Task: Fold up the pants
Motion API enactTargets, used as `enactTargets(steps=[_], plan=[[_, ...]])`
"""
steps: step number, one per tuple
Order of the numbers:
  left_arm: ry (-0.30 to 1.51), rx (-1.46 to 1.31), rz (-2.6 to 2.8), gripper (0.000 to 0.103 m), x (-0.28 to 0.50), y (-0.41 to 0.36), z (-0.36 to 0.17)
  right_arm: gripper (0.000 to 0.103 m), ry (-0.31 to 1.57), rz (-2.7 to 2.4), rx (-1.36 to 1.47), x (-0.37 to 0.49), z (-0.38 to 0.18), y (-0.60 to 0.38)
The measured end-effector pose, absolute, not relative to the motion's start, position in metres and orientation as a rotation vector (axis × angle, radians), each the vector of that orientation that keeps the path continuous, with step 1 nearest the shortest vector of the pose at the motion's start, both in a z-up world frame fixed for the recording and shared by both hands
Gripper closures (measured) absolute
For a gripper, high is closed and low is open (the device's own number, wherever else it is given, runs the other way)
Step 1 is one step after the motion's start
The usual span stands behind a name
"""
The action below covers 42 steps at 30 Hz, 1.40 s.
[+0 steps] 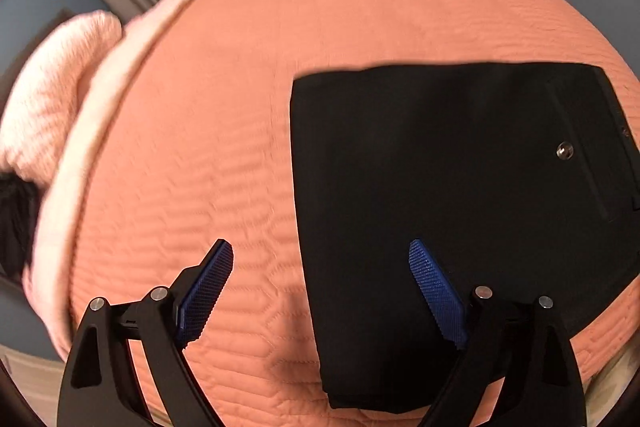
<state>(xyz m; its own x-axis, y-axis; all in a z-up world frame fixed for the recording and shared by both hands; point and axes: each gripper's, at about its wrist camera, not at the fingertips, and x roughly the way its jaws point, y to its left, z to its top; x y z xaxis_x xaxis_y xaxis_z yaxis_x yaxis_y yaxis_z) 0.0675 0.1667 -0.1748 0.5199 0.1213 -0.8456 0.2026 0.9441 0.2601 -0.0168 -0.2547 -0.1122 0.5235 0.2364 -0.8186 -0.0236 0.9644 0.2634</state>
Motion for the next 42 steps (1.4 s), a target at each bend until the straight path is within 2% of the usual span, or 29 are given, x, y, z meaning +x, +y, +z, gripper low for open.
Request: enactTargets(steps=[3,8,13,14,16,20,23,28,39,40,41,42], plan=[[1.028,0.338,-0.071,0.015,0.062,0.157,-0.169,0.095,1.007,0.243,0.186,-0.006,-0.109,-0.212],[1.074,0.328,-0.099,0.015,0.057,0.141,-0.18,0.097,1.129,0.254,0.105,-0.003,-0.176,-0.178],[1.1,0.331,-0.099,0.015,0.048,0.133,-0.191,0.092,1.071,0.225,0.197,-0.01,-0.146,-0.194],[1.104,0.327,-0.099,0.015,0.053,0.134,-0.194,0.084,1.088,0.213,0.157,-0.008,-0.152,-0.194],[1.113,0.333,-0.095,0.015,0.054,0.133,-0.197,0.084,1.15,0.174,0.084,-0.003,-0.175,-0.194],[1.113,0.348,-0.088,0.014,0.058,0.132,-0.2,0.083,1.088,0.186,0.204,-0.004,-0.151,-0.198],[1.118,0.33,-0.086,0.014,0.064,0.13,-0.2,0.083,1.071,0.206,0.182,0.006,-0.144,-0.191],[1.116,0.329,-0.085,0.014,0.073,0.127,-0.202,0.085,1.123,0.186,0.143,0.024,-0.172,-0.19],[1.119,0.273,-0.074,0.014,0.081,0.128,-0.201,0.083,1.096,0.07,0.216,0.019,-0.151,-0.231],[1.121,0.263,-0.066,0.014,0.081,0.129,-0.2,0.082,1.095,0.062,0.227,0.021,-0.151,-0.233],[1.124,0.253,-0.063,0.014,0.081,0.131,-0.2,0.073,1.09,0.054,0.227,0.021,-0.15,-0.237],[1.127,0.243,-0.057,0.014,0.083,0.134,-0.2,0.053,1.086,0.041,0.215,0.022,-0.148,-0.241]])
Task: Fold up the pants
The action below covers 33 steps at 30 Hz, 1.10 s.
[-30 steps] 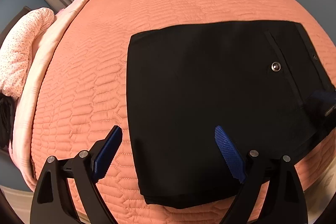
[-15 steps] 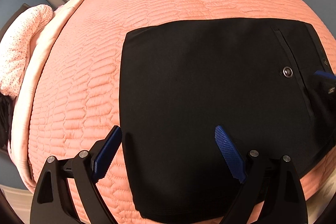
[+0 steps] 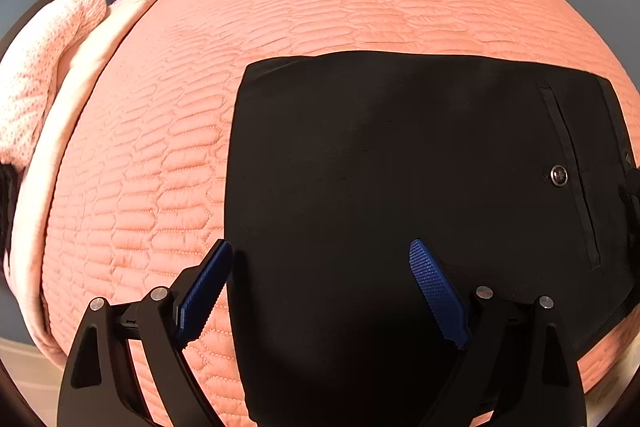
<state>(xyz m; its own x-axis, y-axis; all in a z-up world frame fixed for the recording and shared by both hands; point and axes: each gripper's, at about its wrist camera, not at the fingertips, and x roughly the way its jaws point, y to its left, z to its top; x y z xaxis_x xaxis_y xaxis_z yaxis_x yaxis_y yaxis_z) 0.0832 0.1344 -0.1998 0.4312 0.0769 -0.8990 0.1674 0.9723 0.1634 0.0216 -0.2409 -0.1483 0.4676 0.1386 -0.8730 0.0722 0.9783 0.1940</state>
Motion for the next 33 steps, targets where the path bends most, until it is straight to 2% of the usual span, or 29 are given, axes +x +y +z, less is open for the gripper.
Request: enactTargets(steps=[2,19,25,28,33], plan=[[1.132,0.217,-0.044,0.014,0.084,0.14,-0.199,0.034,1.058,0.004,0.179,0.022,-0.143,-0.243],[1.178,0.119,-0.052,0.014,0.069,0.17,-0.197,0.032,1.133,0.061,0.198,0.014,-0.164,-0.247],[1.264,-0.099,-0.207,0.012,0.06,0.193,-0.215,0.032,1.171,0.147,0.304,0.008,-0.18,-0.253],[1.279,-0.219,-0.256,0.01,0.061,0.207,-0.225,0.027,1.167,0.178,0.373,0.01,-0.187,-0.26],[1.243,-0.165,-0.323,0.012,0.061,0.204,-0.227,0.024,1.16,0.208,0.374,0.012,-0.19,-0.261]])
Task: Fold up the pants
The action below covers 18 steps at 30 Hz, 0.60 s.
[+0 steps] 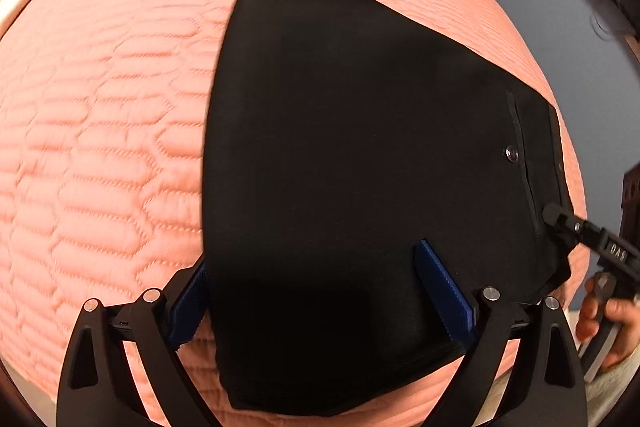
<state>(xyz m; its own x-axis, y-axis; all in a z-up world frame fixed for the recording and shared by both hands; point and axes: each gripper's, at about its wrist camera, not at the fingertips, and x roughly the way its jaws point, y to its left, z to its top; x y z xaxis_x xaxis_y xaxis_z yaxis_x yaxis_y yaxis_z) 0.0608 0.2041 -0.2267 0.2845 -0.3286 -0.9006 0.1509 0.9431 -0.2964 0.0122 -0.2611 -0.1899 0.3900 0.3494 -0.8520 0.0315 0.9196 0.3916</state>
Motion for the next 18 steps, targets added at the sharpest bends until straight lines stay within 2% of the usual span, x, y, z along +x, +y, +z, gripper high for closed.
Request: enactTargets(steps=[2,9,14,18], plan=[[1.238,-0.155,-0.332,0.012,0.061,0.202,-0.226,0.024,1.156,0.206,0.372,0.012,-0.19,-0.261],[1.23,-0.124,-0.342,0.025,0.064,0.195,-0.216,0.024,1.148,0.207,0.349,0.011,-0.187,-0.258],[1.241,-0.09,-0.271,0.025,0.064,0.178,-0.208,0.025,1.145,0.129,0.284,0.011,-0.178,-0.248],[1.213,-0.009,-0.163,0.026,0.062,0.164,-0.19,0.024,1.026,-0.024,0.182,-0.005,-0.143,-0.243]])
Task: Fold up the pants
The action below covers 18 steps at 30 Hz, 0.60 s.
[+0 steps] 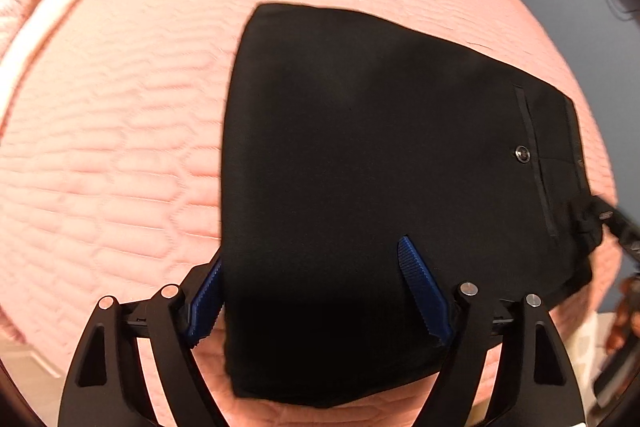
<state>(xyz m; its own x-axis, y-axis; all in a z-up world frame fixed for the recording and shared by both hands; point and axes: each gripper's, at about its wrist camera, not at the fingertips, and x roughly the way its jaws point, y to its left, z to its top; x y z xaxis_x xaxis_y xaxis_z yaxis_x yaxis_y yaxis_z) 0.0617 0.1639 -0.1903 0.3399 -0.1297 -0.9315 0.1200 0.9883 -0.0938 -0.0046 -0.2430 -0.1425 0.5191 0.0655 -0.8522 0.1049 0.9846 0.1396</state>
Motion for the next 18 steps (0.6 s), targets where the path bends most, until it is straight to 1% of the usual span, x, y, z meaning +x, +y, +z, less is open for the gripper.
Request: enactTargets(steps=[2,4,5,6,7,8,9,10,12,13,14,15,16,17,18], plan=[[1.181,0.048,-0.126,0.026,0.059,0.155,-0.182,0.026,0.998,0.064,0.146,-0.006,-0.127,-0.225],[1.162,0.107,-0.112,0.025,0.057,0.143,-0.179,0.035,1.012,0.143,0.089,-0.001,-0.125,-0.203],[1.169,0.145,-0.103,0.023,0.058,0.136,-0.183,0.042,1.033,0.199,0.056,0.005,-0.131,-0.189],[1.177,0.175,-0.094,0.019,0.059,0.133,-0.188,0.049,1.059,0.221,0.034,0.01,-0.14,-0.182],[1.173,0.19,-0.09,0.013,0.059,0.133,-0.194,0.051,1.116,0.212,-0.007,0.016,-0.159,-0.179],[1.162,0.17,-0.1,0.012,0.058,0.137,-0.195,0.053,1.125,0.214,-0.014,0.016,-0.168,-0.183],[1.176,0.144,-0.109,0.012,0.06,0.142,-0.195,0.058,1.091,0.237,0.014,0.013,-0.168,-0.191],[1.187,0.11,-0.115,0.013,0.06,0.149,-0.191,0.061,1.095,0.231,0.046,0.009,-0.164,-0.202],[1.189,0.059,-0.149,0.014,0.062,0.163,-0.189,0.056,1.091,0.174,0.087,0.004,-0.152,-0.221],[1.208,0.025,-0.174,0.014,0.065,0.168,-0.194,0.052,1.073,0.149,0.117,0.002,-0.146,-0.234],[1.229,-0.02,-0.195,0.013,0.068,0.171,-0.199,0.039,1.054,0.119,0.16,0.001,-0.143,-0.251],[1.254,-0.1,-0.235,0.01,0.072,0.178,-0.206,0.029,1.055,0.1,0.188,0.002,-0.145,-0.262],[1.267,-0.194,-0.266,0.009,0.076,0.184,-0.213,0.029,1.079,0.097,0.221,0.005,-0.153,-0.273],[1.251,-0.212,-0.267,0.009,0.077,0.185,-0.213,0.031,1.142,0.123,0.274,0.012,-0.168,-0.28],[1.245,-0.198,-0.28,0.013,0.079,0.181,-0.212,0.04,1.182,0.17,0.331,0.015,-0.183,-0.282]])
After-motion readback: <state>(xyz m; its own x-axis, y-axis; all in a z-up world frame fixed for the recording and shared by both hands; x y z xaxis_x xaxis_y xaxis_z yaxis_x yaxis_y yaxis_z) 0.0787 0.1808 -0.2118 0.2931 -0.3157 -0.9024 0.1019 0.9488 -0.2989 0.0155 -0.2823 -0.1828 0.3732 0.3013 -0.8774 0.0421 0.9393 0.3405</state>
